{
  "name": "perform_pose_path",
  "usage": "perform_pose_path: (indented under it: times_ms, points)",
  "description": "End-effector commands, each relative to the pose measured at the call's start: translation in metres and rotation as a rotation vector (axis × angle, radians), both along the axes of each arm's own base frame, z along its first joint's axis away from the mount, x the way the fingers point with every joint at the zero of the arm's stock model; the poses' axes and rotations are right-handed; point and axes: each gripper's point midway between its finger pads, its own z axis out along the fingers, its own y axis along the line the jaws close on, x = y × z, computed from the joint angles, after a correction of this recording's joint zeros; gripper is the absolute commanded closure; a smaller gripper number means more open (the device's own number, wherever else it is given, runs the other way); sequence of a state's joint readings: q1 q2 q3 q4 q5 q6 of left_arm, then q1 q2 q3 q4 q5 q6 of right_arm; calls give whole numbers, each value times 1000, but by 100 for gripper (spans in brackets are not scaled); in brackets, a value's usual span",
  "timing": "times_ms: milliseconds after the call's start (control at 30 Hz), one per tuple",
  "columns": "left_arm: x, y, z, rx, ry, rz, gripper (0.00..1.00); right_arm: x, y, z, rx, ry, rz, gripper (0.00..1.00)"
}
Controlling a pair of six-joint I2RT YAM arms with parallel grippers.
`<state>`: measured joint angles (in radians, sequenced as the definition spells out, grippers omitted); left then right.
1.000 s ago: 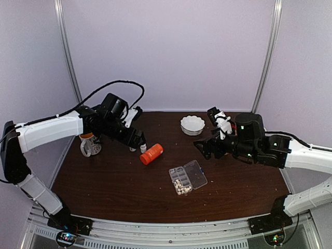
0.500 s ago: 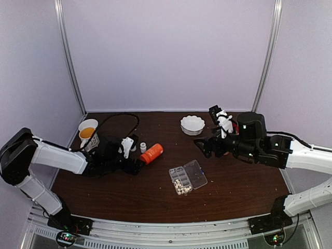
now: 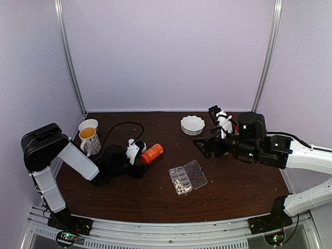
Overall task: Sort the pills into containers
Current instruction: Pick up the pill bottle from the center of the board.
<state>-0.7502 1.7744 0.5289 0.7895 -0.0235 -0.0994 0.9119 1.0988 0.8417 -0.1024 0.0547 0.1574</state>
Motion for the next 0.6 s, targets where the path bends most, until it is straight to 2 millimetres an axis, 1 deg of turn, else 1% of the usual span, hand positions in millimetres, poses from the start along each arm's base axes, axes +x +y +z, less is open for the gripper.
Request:
perform_pose_path:
  times_ms: [0,200,400,567]
  points:
    - [5,-13,6,-35,-73,-41,20,0,2,9,17,-16,14,7]
    - [9,-13,3,-29,-76,-31,21,0,2,8,12,-15,20,7]
    - [13,-12,3,-54,-90,-47,18,-1,3,6,11,-7,25,7]
    - [21,-6,0,-46,-95,-17,14,-2,2,6,10,-6,25,8]
